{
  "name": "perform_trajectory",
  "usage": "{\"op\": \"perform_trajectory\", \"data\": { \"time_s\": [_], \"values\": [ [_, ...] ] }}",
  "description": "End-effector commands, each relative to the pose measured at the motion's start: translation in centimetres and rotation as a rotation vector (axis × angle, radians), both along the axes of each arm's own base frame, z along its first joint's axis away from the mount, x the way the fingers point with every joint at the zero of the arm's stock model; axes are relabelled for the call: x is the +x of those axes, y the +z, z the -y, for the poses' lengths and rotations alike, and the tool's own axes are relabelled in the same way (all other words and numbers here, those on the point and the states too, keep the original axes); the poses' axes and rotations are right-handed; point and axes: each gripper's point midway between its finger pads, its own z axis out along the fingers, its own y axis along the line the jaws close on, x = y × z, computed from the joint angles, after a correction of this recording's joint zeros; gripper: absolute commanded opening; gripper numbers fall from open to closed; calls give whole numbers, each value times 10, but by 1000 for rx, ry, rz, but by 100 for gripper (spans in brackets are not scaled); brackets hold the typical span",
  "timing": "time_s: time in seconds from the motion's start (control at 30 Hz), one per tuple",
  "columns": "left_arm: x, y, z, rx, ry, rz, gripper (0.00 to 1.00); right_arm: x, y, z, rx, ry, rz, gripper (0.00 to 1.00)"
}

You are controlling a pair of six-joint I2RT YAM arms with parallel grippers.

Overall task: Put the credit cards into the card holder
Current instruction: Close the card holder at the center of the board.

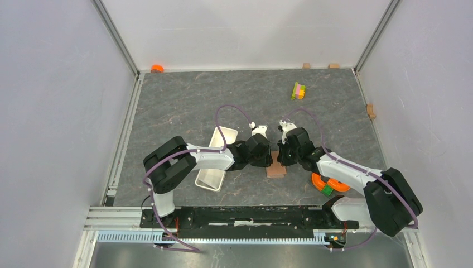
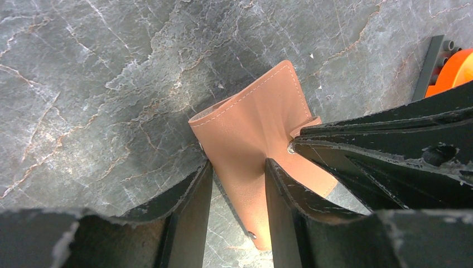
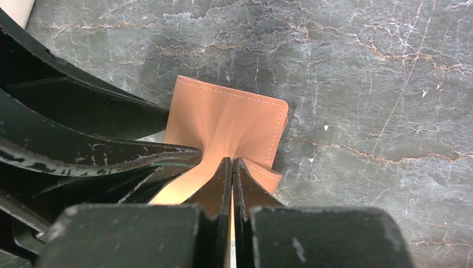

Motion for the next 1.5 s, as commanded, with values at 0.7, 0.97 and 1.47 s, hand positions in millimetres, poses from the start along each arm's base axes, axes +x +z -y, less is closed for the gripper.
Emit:
{"op": "perform_trajectory", "data": {
  "time_s": [0.7, 0.97, 1.47],
  "values": [
    [-14, -47, -31, 171, -5, -61, 47, -56, -50, 39, -89, -168, -73, 0],
    [-15, -48, -30, 169, -9, -66, 47, -42, -33, 23, -21, -182, -2, 0],
    [-19, -49, -27, 138, -20, -80, 46, -20, -3, 2, 79, -196, 112, 0]
  ]
}}
